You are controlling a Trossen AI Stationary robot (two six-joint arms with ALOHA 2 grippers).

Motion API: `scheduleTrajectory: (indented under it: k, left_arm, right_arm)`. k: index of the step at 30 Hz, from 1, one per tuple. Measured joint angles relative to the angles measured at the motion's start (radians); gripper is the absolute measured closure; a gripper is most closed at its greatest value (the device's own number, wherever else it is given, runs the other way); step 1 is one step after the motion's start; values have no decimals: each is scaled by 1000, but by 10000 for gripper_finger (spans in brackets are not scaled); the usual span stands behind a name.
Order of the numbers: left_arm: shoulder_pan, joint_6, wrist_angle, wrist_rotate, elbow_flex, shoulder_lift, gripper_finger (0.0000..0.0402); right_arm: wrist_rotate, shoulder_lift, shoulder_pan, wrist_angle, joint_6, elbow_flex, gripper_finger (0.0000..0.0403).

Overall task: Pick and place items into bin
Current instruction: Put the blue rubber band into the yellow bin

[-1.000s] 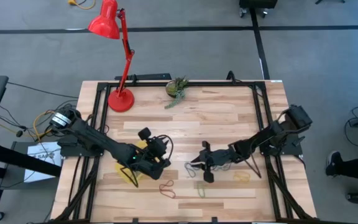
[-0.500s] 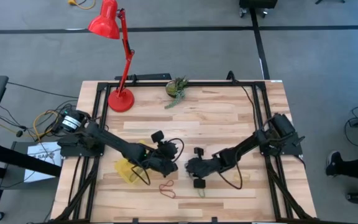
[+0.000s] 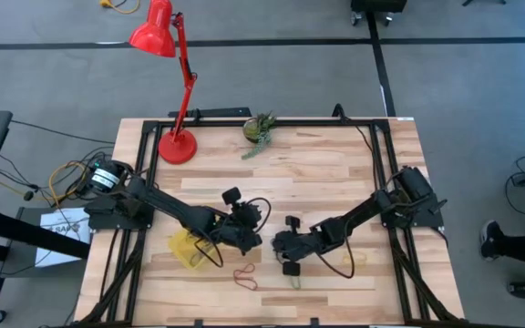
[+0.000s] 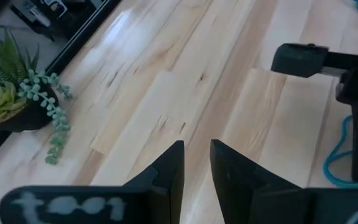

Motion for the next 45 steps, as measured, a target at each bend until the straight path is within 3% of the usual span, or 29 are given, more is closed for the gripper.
scheduleTrajectory:
  k: [5,11,20,26,29,32,37,45]
  left_arm:
    - [1,0,2,0,0,0,333]
    - [2,-3,5,42,0,-1,333]
    - [-4,158,38,207,0,-1,333]
    - [-32,423,44,425,0,-2,333]
    - [-48,484,36,497,0,-2,333]
    - [-61,504,39,467,0,-2,333]
    - [-58,483,47,311,0,-2,333]
    - [-29,511,63,416,0,-2,333]
  right_arm:
    - [19,11,-8,14,33,0,336]
    - [23,5,-1,30,-14,-2,395]
    - [105,-11,-3,55,-137,85,400]
    - [168,-41,-7,-93,-134,132,402]
    - [210,-68,-6,-195,-107,129,402]
    - [208,-79,-6,-187,-82,132,402]
    - [170,-95,-2,-153,-79,133,402]
    - [151,-101,-2,-115,-87,132,402]
